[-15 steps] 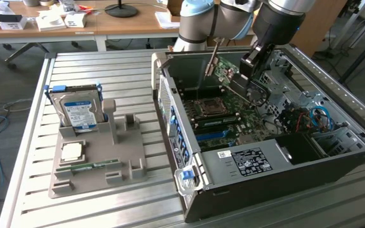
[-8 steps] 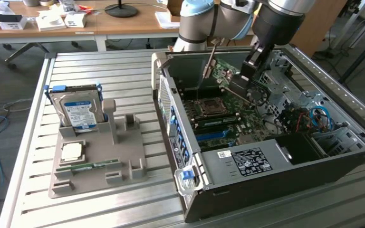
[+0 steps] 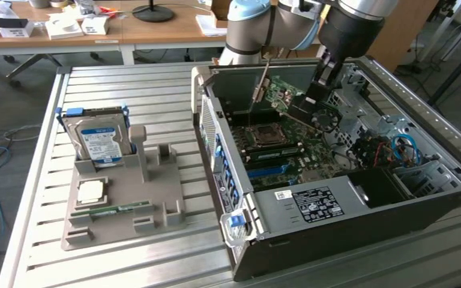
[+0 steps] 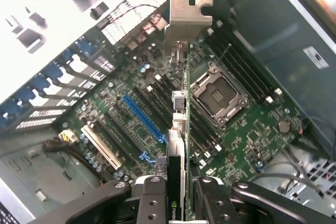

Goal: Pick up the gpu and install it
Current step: 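Insert the gpu into the slot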

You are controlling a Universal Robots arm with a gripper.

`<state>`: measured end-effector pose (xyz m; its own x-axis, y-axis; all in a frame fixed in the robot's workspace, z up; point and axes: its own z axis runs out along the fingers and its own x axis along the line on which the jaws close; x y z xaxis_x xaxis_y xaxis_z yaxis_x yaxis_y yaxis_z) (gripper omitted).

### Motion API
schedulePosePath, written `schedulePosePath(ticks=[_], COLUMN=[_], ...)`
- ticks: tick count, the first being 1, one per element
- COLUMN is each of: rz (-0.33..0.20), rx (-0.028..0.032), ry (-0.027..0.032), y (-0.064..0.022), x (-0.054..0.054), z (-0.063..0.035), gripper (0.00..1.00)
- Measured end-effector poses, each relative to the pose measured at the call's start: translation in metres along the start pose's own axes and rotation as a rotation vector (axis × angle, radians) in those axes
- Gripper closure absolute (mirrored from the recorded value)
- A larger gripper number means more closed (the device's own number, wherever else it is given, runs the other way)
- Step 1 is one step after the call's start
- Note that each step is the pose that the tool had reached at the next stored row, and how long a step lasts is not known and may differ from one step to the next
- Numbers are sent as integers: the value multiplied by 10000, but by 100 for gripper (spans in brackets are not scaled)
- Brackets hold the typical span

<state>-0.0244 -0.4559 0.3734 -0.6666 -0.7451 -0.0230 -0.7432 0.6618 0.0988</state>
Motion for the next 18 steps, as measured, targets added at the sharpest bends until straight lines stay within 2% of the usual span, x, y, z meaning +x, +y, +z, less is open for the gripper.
schedulePosePath(ticks=[7,18], rz=[-929,-2890], rx=[-19,-63], ry=[94,290], y=[-1,-2], x=[0,0], z=[7,19], gripper=[74,74])
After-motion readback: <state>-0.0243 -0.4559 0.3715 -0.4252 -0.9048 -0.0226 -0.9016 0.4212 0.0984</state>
